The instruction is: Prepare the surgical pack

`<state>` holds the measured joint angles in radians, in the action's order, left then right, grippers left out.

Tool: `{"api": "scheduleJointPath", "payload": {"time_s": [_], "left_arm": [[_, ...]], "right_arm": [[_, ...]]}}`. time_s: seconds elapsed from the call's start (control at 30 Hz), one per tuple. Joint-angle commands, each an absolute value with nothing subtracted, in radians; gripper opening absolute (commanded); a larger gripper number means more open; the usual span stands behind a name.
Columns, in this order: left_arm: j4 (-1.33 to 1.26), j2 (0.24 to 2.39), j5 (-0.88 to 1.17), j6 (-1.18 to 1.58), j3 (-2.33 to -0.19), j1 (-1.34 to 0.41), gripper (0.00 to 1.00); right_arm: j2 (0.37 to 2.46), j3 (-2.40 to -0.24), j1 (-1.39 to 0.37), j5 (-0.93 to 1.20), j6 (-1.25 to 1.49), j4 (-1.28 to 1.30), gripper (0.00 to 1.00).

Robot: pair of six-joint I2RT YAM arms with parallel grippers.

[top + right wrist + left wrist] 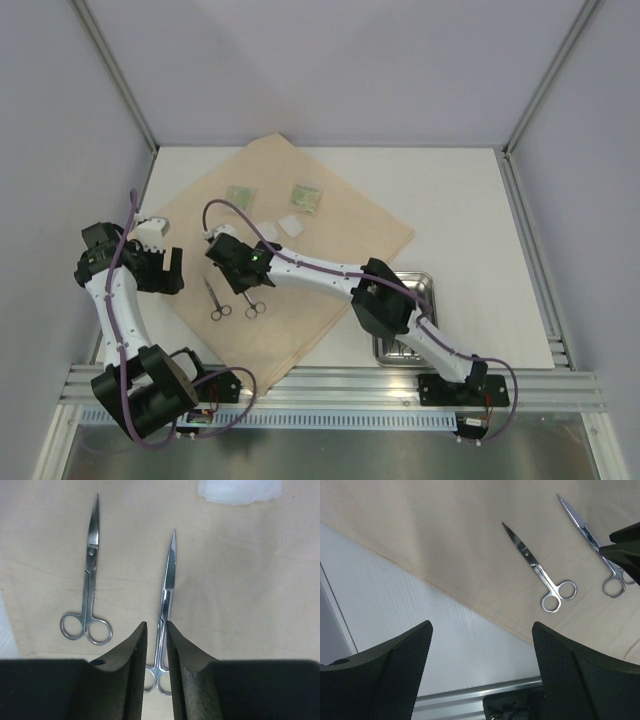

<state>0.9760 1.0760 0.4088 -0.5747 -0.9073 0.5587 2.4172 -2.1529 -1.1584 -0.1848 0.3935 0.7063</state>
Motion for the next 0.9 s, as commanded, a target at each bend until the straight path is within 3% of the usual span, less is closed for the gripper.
{"api": "scheduleJointPath", "payload": {"time_s": [0.0, 0.33, 0.57, 0.7, 0.77, 0.8, 0.87], "left_arm": [[0.977, 1.063, 0.42, -0.595, -0.913, 0.568, 0.91], [0.969, 1.065, 0.417, -0.592, -0.91, 0.568, 0.91], [0.973, 1.072, 0.413, -0.595, -0.919, 0.568, 0.91], [0.968, 1.075, 0.407, -0.595, -0.923, 0.568, 0.91], [0.973, 1.078, 0.402, -0.592, -0.931, 0.568, 0.91], [0.973, 1.08, 0.4, -0.594, -0.933, 0.568, 0.91], [0.973, 1.078, 0.399, -0.594, -0.934, 0.568, 0.91]], "right_arm": [[2.496, -2.218, -1.161, -0.196, 0.367, 0.81, 0.24], [2.64, -2.347, -1.161, -0.178, 0.385, 1.023, 0.27], [2.613, -2.283, -1.161, -0.227, 0.387, 1.101, 0.29], [2.585, -2.26, -1.161, -0.146, 0.371, 1.1, 0.32], [2.579, -2.261, -1.161, -0.126, 0.371, 1.111, 0.22], [2.576, -2.257, -1.163, -0.129, 0.373, 1.114, 0.12], [2.554, -2.244, -1.161, -0.133, 0.376, 1.109, 0.07]]}}
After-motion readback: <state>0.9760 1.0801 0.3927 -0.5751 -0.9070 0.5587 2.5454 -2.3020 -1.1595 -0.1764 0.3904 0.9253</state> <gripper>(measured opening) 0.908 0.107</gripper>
